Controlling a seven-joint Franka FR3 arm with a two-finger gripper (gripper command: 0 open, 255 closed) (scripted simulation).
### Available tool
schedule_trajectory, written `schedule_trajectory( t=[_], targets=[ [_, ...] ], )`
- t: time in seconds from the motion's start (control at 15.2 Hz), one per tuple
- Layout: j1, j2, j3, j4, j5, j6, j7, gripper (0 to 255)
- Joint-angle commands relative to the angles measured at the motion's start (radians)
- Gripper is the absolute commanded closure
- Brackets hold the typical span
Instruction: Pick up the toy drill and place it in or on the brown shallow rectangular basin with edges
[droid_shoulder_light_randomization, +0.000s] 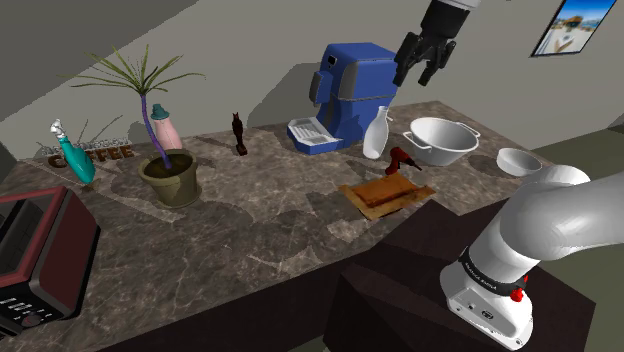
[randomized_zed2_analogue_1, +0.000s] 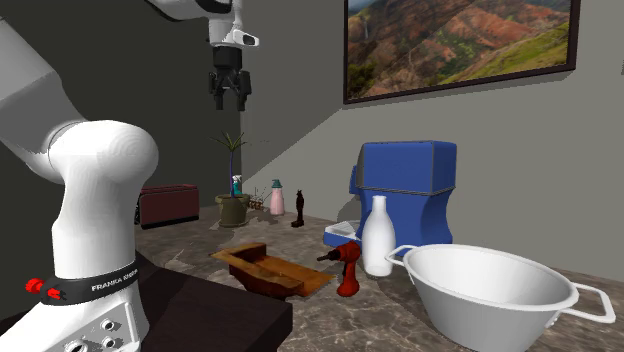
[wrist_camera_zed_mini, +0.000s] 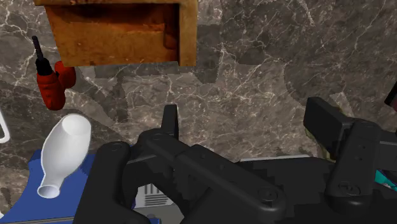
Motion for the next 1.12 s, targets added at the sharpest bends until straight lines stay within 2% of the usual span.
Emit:
schedule_trajectory(
  t=[0.0, 0.53, 1.06],
  targets=[
    [0.000, 0.000, 0.000, 0.000, 0.000, 0.000, 0.000, 0],
    [-0.045, 0.065, -0.087, -0.159, -0.078, 0.207, -0.112, 0],
    [-0.090, 0.219, -0.187, -0.246, -0.147, 0.438, -0.221, 0]
  ],
)
